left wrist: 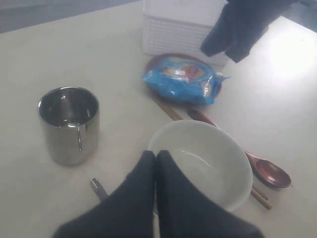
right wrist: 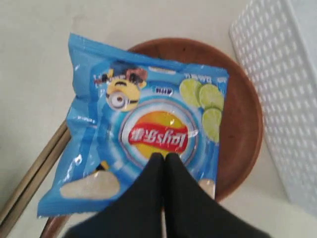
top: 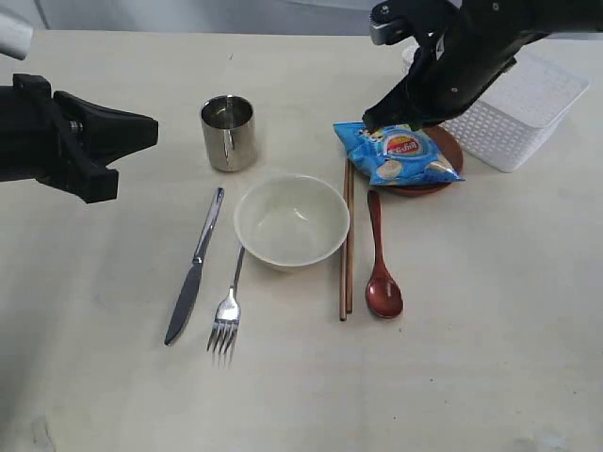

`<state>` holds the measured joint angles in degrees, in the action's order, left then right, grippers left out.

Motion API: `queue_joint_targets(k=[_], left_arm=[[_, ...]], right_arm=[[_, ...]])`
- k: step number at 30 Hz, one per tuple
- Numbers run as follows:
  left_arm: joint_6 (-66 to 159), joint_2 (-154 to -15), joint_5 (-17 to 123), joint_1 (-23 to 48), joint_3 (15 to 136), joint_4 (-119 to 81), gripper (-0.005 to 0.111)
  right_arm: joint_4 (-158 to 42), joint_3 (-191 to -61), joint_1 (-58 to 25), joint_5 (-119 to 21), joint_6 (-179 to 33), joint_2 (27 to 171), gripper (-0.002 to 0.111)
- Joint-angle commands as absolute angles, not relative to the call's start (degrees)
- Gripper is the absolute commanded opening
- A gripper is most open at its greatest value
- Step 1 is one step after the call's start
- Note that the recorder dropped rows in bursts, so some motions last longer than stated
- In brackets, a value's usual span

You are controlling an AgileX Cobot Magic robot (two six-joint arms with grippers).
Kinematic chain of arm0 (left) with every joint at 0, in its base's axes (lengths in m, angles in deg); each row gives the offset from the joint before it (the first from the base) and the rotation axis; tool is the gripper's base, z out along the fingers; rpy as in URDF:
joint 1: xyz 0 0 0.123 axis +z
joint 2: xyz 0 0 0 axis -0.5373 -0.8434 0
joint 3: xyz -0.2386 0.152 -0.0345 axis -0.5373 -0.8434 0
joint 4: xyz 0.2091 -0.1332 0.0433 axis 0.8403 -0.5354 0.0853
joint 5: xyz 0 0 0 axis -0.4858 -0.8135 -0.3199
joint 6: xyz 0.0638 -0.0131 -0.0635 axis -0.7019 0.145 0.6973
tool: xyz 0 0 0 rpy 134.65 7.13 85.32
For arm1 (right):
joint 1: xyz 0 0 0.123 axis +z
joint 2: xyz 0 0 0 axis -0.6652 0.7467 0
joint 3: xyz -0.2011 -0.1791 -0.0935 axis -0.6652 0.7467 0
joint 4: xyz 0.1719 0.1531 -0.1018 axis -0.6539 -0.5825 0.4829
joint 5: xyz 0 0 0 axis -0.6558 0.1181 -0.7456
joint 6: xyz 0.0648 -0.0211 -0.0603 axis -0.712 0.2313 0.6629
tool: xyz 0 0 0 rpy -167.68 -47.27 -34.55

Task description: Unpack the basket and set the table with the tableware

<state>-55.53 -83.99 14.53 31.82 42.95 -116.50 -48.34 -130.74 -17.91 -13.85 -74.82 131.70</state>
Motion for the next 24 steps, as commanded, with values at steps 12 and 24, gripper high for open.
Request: queue_joint_targets(k=[12,24], left_arm=[[-54.5,-84.1,14.8,32.0,42.6,-116.4,0.000],[-53.2,-84.1,14.4,32.0,42.6,-116.4,0.000]], right_arm=[[-66.7,-118.7,-16.8,-12.7,-71.3,131.0,0.000],[-67.0,-118.7,-12.1,-16.3,-75.8,131.0,0.051]])
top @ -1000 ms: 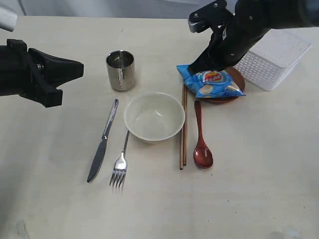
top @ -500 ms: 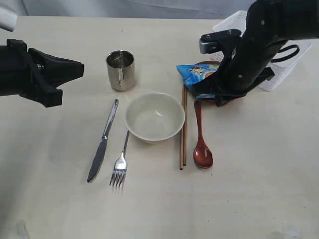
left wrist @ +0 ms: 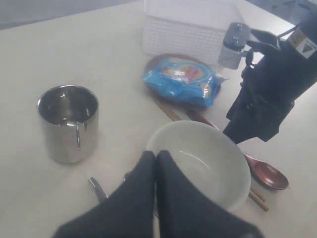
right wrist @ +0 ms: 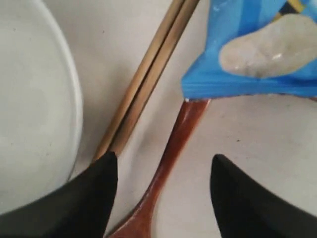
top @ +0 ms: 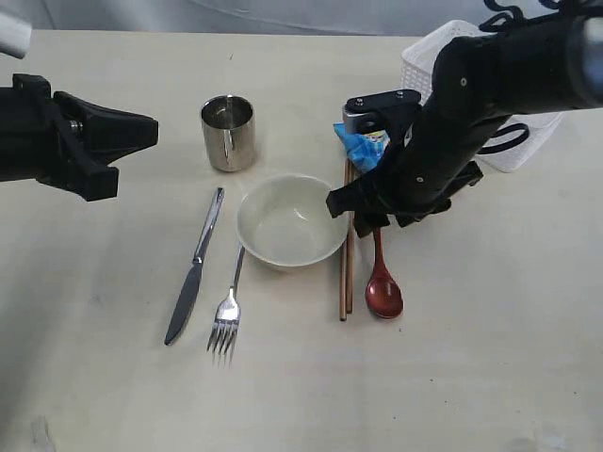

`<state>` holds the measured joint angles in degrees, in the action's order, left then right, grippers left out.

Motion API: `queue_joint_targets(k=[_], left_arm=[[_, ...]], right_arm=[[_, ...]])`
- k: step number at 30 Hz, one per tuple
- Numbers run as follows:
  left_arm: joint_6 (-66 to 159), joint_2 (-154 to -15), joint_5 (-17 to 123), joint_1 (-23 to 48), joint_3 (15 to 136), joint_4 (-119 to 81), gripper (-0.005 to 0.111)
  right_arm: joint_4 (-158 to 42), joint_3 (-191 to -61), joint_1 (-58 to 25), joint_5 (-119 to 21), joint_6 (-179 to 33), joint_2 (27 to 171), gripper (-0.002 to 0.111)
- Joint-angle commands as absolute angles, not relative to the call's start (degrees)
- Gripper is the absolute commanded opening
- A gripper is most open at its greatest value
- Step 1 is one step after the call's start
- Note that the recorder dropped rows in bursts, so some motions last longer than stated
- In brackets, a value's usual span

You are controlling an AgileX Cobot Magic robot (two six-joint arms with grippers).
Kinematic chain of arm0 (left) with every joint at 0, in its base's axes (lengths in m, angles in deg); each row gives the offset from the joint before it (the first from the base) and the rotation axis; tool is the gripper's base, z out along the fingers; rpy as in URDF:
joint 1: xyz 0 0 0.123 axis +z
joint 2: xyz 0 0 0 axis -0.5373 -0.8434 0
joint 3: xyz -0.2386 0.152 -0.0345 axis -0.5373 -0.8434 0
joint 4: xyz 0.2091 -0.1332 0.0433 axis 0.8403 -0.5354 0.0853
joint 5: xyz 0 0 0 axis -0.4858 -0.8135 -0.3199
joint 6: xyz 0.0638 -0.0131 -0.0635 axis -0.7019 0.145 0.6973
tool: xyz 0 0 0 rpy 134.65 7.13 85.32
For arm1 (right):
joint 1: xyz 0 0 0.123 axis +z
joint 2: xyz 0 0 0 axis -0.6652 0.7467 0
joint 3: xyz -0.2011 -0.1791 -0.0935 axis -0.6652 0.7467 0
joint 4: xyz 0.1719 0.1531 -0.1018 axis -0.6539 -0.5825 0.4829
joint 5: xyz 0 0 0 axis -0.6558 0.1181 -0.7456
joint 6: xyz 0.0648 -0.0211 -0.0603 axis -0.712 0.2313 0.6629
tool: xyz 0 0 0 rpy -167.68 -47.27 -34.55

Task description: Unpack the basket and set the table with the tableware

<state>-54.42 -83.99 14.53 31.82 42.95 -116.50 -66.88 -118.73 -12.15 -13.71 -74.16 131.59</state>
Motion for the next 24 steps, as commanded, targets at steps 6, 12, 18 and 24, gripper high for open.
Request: queue_joint_targets(k=[6,12,18,24], left_arm=[[-53.1,-84.1,14.3,32.0,42.6,-116.4,0.000],[-53.1,-84.1,14.3,32.0,42.6,-116.4,0.000],[-53.1,-84.1,14.3,32.0,42.6,-116.4,0.000],[-53.1,-84.1,14.3,32.0,42.6,-116.4,0.000]], right_arm=[[-66.7,-118.7,-12.1,-17.0,-75.8,131.0,0.043],[-66.1,-118.7,-12.1,-17.0,-76.0,131.0,0.046],[-65.8,-118.7,-12.1,-17.8,-76.5,133.4,0.046],[-65.8,-118.7,-12.1,-19.6,-77.4,135.6,0.046]])
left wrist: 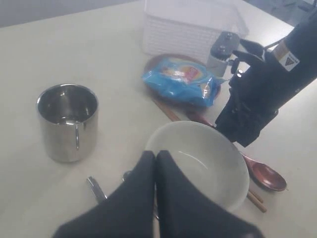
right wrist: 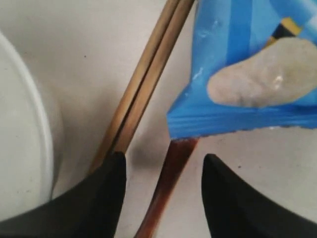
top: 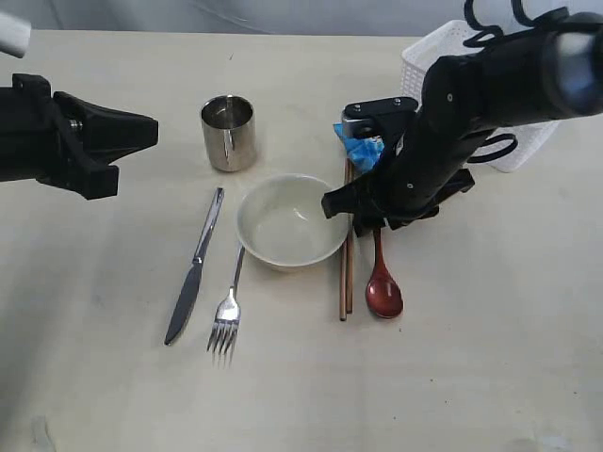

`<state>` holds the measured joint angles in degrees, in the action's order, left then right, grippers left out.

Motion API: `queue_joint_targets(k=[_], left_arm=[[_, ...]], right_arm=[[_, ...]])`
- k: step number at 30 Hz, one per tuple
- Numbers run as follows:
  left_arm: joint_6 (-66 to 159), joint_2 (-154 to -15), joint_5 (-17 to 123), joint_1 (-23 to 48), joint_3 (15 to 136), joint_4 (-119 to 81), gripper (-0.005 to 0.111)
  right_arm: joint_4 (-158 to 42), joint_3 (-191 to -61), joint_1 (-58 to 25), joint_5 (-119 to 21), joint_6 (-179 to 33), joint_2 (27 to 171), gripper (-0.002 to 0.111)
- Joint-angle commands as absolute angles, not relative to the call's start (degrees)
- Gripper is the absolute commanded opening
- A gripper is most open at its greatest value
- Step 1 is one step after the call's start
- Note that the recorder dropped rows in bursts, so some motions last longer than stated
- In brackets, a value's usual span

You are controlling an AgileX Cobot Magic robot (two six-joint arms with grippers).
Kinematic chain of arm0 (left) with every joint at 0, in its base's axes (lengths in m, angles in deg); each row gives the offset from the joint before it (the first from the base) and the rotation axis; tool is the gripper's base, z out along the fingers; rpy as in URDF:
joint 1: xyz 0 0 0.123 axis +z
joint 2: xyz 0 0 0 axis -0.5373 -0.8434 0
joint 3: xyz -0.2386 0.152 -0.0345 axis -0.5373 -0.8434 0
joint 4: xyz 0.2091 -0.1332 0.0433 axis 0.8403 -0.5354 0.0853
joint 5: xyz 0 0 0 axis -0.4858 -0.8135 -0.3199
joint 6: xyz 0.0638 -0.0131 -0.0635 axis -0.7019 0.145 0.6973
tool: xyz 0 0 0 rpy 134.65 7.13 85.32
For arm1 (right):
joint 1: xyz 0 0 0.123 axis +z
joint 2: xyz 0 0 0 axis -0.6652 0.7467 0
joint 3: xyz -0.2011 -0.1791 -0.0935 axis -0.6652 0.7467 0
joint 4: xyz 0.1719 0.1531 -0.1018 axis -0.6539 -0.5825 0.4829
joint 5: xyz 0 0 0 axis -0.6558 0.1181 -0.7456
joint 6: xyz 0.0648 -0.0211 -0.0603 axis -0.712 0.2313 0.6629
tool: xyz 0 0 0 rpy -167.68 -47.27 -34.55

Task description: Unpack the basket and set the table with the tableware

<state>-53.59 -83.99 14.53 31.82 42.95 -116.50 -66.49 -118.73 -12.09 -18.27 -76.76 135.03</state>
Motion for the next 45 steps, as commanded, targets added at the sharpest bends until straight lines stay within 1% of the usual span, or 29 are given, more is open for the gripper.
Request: queue_joint_targets(k=[1,3,4,9,14,22,26,31,35,40,45], left_arm=[[-53.1,-84.1,14.3,32.0,42.6,-116.4,0.000],[-53.1,-84.1,14.3,32.0,42.6,-116.4,0.000],[-53.1,-84.1,14.3,32.0,42.6,-116.4,0.000],[-53.1,-84.1,14.3,32.0,42.6,-116.4,0.000],[-53.1,-84.1,14.3,32.0,42.6,-115.3,0.000],[-52.9,-84.1,14.3,32.0,42.6,-115.0,0.000],[-52.9,-84.1,14.3,32.0,42.6,-114.9,0.000],[-52.9,-84.1,14.3,32.0,42.6,-114.8,0.000],[-52.3,-84.1,14.3,32.0,42.6,-113.8,0.000],[-51.7,-84.1,14.3,32.0,42.6,-113.6,0.000],[-51.4,-84.1,14.3,32.0,42.6,-113.5,0.000]], right_arm=[[-65.8,-118.7,-12.1,-19.6,-77.5,135.6,0.046],[-65.8,-118.7,-12.1,-19.0,-77.8,135.6,0.045],[-65.8,-118.7,-12.1,-18.7,-77.9,135.6,0.042],[-65.8,-118.7,-12.1,-18.1,-77.9,135.6,0.016],[-65.8,-118.7,-12.1,-17.4,-78.4,135.6,0.000],[-61.6,-118.7,-12.3,-13.0,-81.0,133.9,0.000],[-53.4,-118.7,-12.3,-8.5,-89.6,132.1,0.000],[-50.5,-118.6,-12.3,-4.7,-95.5,131.2,0.000],[-49.6,-116.1,-12.3,-6.2,-98.9,131.2,0.000],[-45.5,-112.2,-12.3,-11.8,-107.1,131.2,0.000],[-45.8,-110.7,-12.3,-16.1,-108.7,131.2,0.000]])
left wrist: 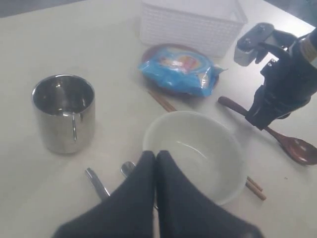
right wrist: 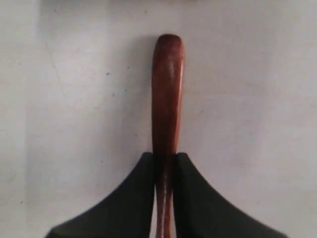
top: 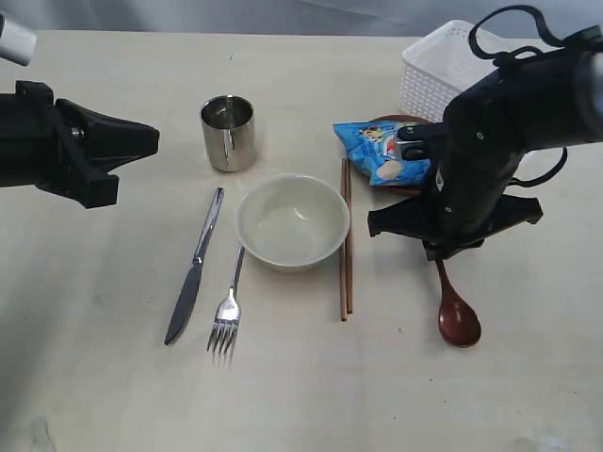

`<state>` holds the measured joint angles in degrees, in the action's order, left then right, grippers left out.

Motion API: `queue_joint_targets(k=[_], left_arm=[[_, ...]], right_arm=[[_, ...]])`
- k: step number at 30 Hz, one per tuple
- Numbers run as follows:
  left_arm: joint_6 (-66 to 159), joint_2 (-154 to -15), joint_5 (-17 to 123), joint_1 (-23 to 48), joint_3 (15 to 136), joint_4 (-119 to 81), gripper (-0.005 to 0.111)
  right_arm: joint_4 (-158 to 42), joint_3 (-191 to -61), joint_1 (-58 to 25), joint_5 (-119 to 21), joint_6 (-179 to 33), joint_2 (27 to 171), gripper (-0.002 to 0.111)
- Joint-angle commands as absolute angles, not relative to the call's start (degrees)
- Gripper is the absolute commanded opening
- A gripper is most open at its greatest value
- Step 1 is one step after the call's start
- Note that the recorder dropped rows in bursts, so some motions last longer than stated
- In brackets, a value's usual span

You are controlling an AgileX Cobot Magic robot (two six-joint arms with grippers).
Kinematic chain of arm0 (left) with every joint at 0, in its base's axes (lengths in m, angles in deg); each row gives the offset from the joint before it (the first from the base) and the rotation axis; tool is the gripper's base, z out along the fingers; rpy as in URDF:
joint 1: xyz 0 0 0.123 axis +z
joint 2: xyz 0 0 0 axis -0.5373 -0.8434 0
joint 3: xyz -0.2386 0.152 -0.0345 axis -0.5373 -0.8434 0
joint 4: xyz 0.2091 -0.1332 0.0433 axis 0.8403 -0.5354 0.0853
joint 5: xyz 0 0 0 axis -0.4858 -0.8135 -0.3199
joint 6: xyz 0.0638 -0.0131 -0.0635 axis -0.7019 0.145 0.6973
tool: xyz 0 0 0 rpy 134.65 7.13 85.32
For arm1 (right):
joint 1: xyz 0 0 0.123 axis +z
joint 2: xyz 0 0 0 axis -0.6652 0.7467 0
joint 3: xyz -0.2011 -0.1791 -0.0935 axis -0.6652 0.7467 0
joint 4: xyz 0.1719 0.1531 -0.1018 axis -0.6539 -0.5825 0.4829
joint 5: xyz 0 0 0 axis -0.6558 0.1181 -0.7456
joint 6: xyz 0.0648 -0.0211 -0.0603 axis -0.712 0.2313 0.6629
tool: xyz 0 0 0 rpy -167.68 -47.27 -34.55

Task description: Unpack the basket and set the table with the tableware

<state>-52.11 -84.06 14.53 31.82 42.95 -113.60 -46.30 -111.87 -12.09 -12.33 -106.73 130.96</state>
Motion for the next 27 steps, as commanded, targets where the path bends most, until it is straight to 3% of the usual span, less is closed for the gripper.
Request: queue_joint_targets(k=[1,20,23,27], left_arm=[[-51.4,-84.1,14.3,32.0,42.6,-113.5,0.000],[-51.0,-84.1,14.3,32.0,42.6,-113.5,0.000],[-51.0,-84.1,14.3,32.0,42.6,-113.5,0.000],[-51.0,-84.1,14.3,32.0,42.6,-113.5,0.000]], right_arm=[[-45.9,-110.7,-12.3,-16.1,-109.3,131.2,0.000],[-46.4,-110.7,-12.3,-17.0,-114.3,131.2,0.000],[-46.4,-110.7,-12.3,-17.5,-114.3,131.2,0.010],[-46.4,-110.7,-12.3,-18.3,-114.3,131.2,0.038]])
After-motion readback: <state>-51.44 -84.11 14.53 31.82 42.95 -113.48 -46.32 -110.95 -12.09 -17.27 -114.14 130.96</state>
